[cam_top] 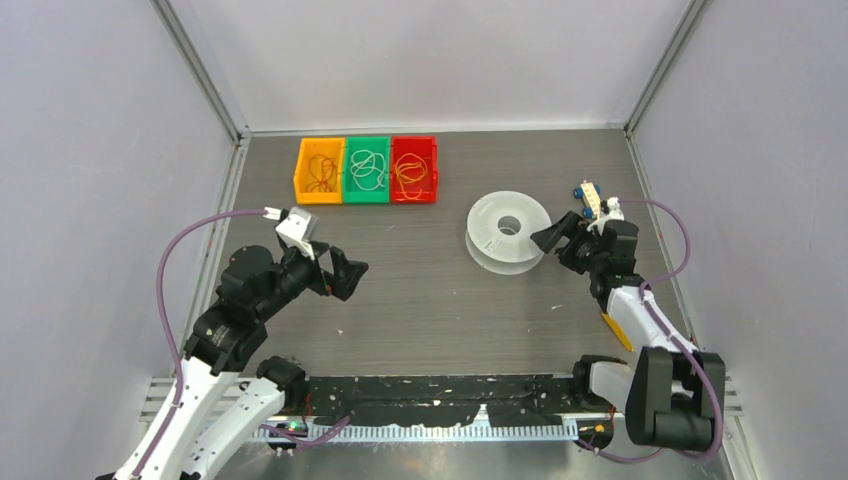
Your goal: Wrap the cables
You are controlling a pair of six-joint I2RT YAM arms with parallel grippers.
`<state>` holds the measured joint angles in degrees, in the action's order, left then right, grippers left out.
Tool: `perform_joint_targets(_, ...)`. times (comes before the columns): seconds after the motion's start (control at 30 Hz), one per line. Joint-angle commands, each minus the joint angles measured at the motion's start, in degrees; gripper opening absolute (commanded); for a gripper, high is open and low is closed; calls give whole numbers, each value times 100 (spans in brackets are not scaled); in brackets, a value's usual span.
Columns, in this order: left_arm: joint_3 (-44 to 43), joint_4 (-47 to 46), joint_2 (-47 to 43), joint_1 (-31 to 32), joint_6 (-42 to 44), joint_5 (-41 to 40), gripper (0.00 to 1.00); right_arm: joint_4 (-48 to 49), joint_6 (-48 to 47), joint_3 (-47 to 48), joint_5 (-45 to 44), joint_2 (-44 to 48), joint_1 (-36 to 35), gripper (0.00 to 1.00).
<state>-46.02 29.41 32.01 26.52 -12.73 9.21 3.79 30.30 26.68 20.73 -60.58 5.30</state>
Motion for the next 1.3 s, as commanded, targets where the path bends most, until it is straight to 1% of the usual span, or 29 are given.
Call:
perform_joint_targets(0.0, 58, -264, -22, 11, 138, 246, 99, 1678, 442, -225, 1484, -645, 599, 88)
perform_joint_targets(0.13, 84, -295, 6, 11, 148, 282, 98, 2848, 875, -403, 2015, -1346, 753, 85)
perform_joint_targets(0.2, 74, -288, 40, 11, 161, 266, 97, 3546, 1092, -465, 2271, -1780, 787, 83)
perform_joint_targets(0.27, 67, -278, 69, 11, 174, 267, 96, 4373, 1630, -511, 2522, -2261, 809, 78)
perform_joint_targets(0.33, 78, -274, 97, 10, 175, 220, 95, 5739, 2186, -588, 2728, -2743, 855, 68)
perform_joint_targets(0.37, 68, -266, 117, 11, 172, 159, 95, 6117, 2404, -634, 2793, -3027, 880, 58)
perform_joint_targets(0.4, 56, -240, 138, 11, 171, 113, 94, 6846, 2830, -653, 2901, -3165, 900, 53)
perform_joint_targets(0.43, 36, -214, 174, 11, 166, 80, 94, 7193, 3038, -701, 2936, -3400, 922, 47)
perform_joint_targets(0.47, 18, -182, 194, 11, 166, 62, 94, 7816, 3422, -717, 2985, -3488, 925, 44)
perform_joint_targets(0.5, 1, -167, 206, 11, 168, 52, 94, 8069, 3588, -739, 3009, -3613, 928, 38)
perform_joint_targets(0.53, -16, -152, 217, 11, 168, 58, 95, 8467, 3900, -745, 3029, -3642, 933, 35)
perform_joint_targets(0.6, -65, -83, 227, 11, 140, 28, 99, 8647, 4162, -809, 3024, -3580, 929, 24)
perform_joint_targets(0.63, -106, -15, 232, 9, 109, -51, 100, 8581, 4187, -829, 3000, -3381, 925, 22)
perform_joint_targets(0.7, -178, 101, 229, 6, 78, -214, 100, 7916, 4010, -862, 2963, -2863, 928, 15)
perform_joint_targets(0.73, -198, 138, 230, 6, 74, -279, 100, 7041, 3660, -843, 2941, -2323, 924, 10)
perform_joint_targets(0.77, -215, 169, 223, 10, 59, -336, 100, 6455, 3404, -802, 2823, -1991, 912, 9)
perform_joint_targets(0.8, -214, 186, 210, 11, 41, -378, 100, 4797, 2626, -602, 2709, -1281, 890, 7)
perform_joint_targets(0.83, -219, 190, 198, 11, 18, -397, 100, 3835, 1574, -430, 2225, -868, 787, 6)
perform_joint_targets(0.87, -206, 184, 169, 11, 17, -402, 100, 1736, 1047, 41, 1799, -141, 678, 6)
perform_joint_targets(0.9, -191, 163, 147, 11, 16, -386, 100, 832, 228, 264, 861, 199, 387, 5)
perform_joint_targets(0.93, -170, 131, 126, 11, 24, -340, 100, -382, -4, 634, 427, 743, 223, 5)
perform_joint_targets(0.97, -146, 97, 101, 11, 33, -293, 100, -741, -246, 759, -44, 953, -12, 5)
perform_joint_targets(1.0, -118, 53, 86, 11, 34, -241, 100, -1225, -276, 927, -158, 1290, -154, 6)
perform_joint_targets(1.07, -110, 7, 75, 11, 34, -126, 100, -1918, -313, 1210, -502, 1549, -425, 6)
perform_joint_targets(1.13, -122, 7, 81, 11, 34, -44, 100, -2612, -381, 1521, -1429, 1628, -913, 6)
perform_joint_targets(1.17, -111, 12, 81, 11, 34, -36, 100, -3009, -397, 1624, -1699, 1628, -1078, 5)
perform_joint_targets(1.2, -103, 6, 81, 11, 30, -38, 100, -3171, -387, 1802, -2344, 1630, -1421, 5)
perform_joint_targets(1.23, -95, 11, 72, 11, 30, -46, 100, -3459, -304, 1879, -2622, 1622, -1582, 5)
perform_joint_targets(1.27, -87, 9, 69, 11, 26, -44, 100, -3585, -243, 2044, -3166, 1607, -1911, 5)
